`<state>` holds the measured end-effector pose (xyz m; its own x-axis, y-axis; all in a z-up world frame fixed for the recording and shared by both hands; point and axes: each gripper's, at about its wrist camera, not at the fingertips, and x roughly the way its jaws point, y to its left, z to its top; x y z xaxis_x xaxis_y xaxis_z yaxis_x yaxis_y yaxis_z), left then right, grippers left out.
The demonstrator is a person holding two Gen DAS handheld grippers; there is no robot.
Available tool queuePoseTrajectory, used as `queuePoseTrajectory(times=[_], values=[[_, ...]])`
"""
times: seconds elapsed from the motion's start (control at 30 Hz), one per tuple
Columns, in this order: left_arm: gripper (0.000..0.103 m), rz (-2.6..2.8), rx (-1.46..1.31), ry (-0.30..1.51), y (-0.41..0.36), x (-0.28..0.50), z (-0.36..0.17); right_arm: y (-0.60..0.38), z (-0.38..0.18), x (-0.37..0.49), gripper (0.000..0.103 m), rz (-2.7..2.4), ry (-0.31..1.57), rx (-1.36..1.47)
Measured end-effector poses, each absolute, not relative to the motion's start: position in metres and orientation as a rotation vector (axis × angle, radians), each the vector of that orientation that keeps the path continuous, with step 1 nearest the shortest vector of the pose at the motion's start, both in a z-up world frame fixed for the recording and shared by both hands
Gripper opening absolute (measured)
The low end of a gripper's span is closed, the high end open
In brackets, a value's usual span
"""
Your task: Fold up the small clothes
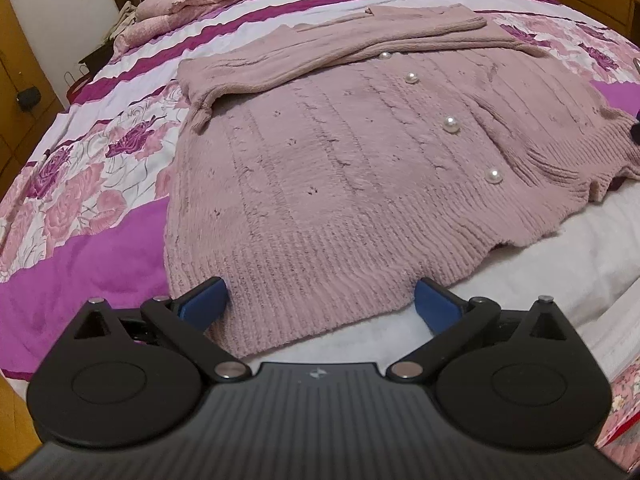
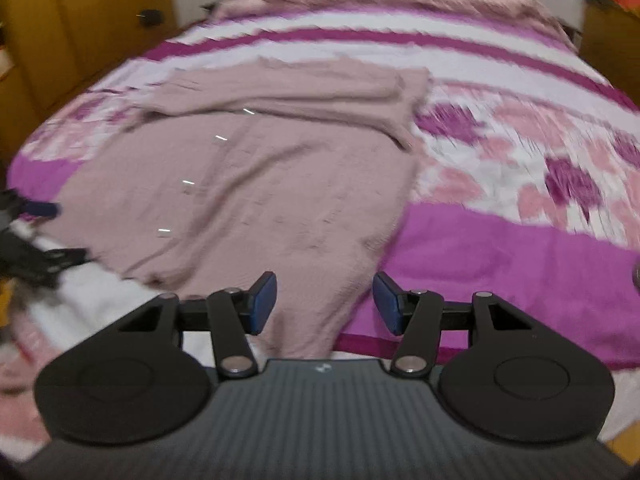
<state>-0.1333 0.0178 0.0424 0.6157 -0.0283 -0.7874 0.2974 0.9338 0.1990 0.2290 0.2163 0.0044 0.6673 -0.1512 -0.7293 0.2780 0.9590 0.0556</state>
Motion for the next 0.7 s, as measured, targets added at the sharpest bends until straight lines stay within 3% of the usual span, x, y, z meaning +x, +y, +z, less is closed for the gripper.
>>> queuePoseTrajectory(times=[0.03, 0.07, 0.1, 0.13, 0.3, 0.63, 0.67, 0.7], values=[[0.103, -0.192, 0.328, 0.892, 0.018, -0.133, 0.042, 0.214, -0.001, 0.233, 0.056, -0.252, 0.817, 0.19], [0.103, -0.192, 0.328, 0.891, 0.018, -0.133, 0.042, 0.213, -0.006, 0.235, 0.047, -0.249, 0.816, 0.216], [0.103, -0.192, 0.329, 0.89, 0.018, -0.133, 0.042, 0.213, -0.009, 0.236, 0.021, -0.245, 0.808, 0.232], [0.103, -0.192, 0.33, 0.89, 0.018, -0.134, 0.042, 0.212, -0.01, 0.236, 0.014, -0.245, 0.803, 0.24], [0.103, -0.192, 0.329, 0.888, 0.018, -0.133, 0.042, 0.207, 0.008, 0.215, 0.012, -0.301, 0.716, 0.251], [0.103, -0.193, 0.341, 0.888, 0.017, -0.133, 0.042, 0.189, 0.0, 0.207, 0.016, -0.326, 0.772, 0.249], [0.103, -0.193, 0.343, 0.888, 0.016, -0.133, 0.042, 0.188, 0.005, 0.208, 0.022, -0.331, 0.756, 0.247], [0.103, -0.192, 0.344, 0.888, 0.016, -0.133, 0.042, 0.187, 0.01, 0.21, 0.036, -0.343, 0.737, 0.242]])
